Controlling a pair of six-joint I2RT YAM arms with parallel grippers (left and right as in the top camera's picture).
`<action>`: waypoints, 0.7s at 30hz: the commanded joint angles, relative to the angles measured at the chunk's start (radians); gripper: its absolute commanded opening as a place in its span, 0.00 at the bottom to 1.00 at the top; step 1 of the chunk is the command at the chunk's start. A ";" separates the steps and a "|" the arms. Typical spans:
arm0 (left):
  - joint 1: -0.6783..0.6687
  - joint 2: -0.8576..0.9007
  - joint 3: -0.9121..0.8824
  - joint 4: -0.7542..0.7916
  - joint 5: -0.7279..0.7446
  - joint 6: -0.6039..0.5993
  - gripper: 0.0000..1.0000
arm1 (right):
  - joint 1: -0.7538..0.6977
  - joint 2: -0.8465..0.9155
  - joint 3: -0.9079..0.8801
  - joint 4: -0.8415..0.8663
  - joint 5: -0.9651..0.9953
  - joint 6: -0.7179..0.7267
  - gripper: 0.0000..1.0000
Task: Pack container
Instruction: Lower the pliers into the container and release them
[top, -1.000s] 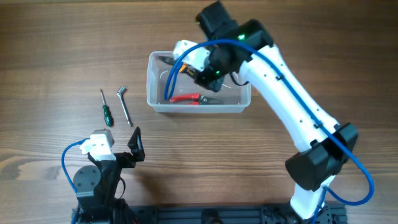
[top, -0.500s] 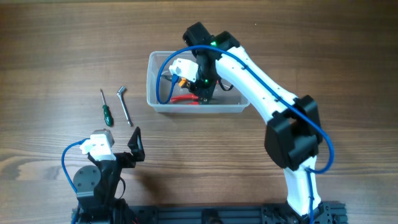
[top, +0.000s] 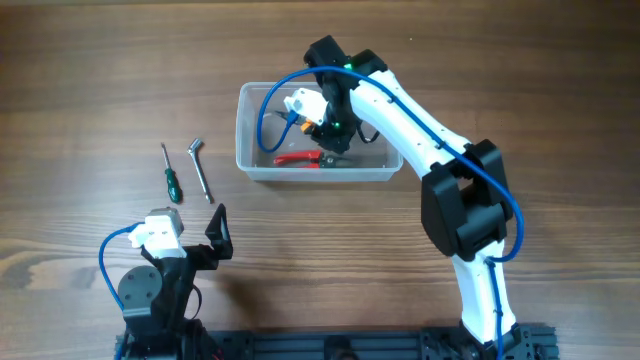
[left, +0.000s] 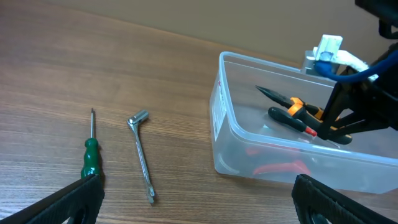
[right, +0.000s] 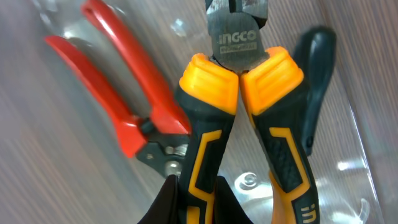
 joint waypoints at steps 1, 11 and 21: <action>-0.006 -0.007 -0.006 0.002 0.001 0.016 1.00 | -0.010 0.039 0.000 0.002 0.013 0.022 0.04; -0.006 -0.007 -0.006 0.002 0.001 0.016 1.00 | -0.010 0.050 0.000 0.021 0.037 0.094 0.21; -0.006 -0.007 -0.006 0.002 0.001 0.016 1.00 | -0.009 0.048 0.038 -0.032 0.034 0.195 0.36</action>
